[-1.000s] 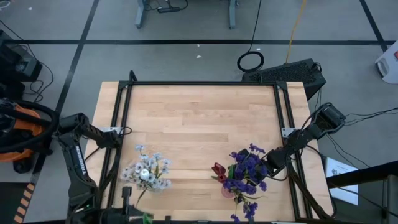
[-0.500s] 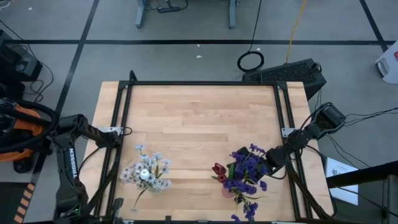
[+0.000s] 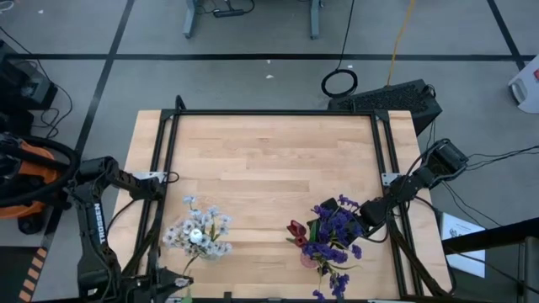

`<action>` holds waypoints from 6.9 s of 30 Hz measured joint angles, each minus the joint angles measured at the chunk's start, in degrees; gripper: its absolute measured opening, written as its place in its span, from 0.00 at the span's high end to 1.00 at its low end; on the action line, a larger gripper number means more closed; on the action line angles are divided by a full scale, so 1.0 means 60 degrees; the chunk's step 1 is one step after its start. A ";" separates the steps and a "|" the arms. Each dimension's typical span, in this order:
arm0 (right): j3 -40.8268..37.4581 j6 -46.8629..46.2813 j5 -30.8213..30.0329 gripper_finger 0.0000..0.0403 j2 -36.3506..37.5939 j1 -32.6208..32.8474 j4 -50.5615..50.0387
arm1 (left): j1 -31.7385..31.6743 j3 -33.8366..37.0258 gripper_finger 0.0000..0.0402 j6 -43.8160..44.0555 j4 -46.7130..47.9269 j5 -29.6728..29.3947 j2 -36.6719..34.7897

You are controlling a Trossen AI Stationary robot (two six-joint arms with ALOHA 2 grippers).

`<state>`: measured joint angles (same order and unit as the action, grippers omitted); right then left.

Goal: Sort flowers into vase by color
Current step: Put the white tulip into the transparent vase, then return to Home Position

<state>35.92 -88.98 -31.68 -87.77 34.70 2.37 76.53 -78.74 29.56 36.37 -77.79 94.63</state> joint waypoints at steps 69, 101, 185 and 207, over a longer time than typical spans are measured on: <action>0.0000 -0.0096 -0.0233 1.00 0.0000 -0.0543 0.0000 | -0.0609 0.4109 0.98 0.7213 -0.0219 0.0214 -0.0007; -0.0003 -0.1014 -0.0245 1.00 0.0000 -0.0586 -0.0053 | 0.0131 0.3850 0.68 0.4432 -0.0220 0.3600 -0.1729; -0.0004 0.5316 0.2060 1.00 0.0058 -0.3721 -0.0222 | -0.5535 0.7497 1.00 0.4197 0.2343 0.4592 -0.8666; -0.0004 0.8159 0.4838 1.00 0.0062 -0.6489 0.1647 | -1.1092 1.0941 1.00 -0.2509 -0.6718 0.9005 -0.8684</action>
<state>35.90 -40.03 -2.66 -87.39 -4.23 12.26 9.98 -13.10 14.51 -3.95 -23.76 42.52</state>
